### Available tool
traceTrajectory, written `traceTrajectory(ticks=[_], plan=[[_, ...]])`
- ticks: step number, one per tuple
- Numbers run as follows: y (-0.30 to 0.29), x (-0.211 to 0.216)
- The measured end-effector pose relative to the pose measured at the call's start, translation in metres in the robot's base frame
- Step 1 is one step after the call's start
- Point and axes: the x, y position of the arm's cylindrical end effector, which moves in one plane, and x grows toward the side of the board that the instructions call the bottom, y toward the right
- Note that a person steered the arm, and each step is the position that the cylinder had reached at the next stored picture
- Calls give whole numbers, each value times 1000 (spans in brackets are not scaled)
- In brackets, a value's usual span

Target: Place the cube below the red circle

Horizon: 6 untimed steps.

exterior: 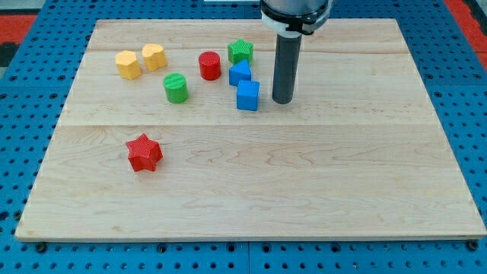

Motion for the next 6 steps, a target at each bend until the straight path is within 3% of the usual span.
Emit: traceTrajectory(ticks=[2, 5, 6], plan=[[-52, -27], [-51, 20], [-1, 53]])
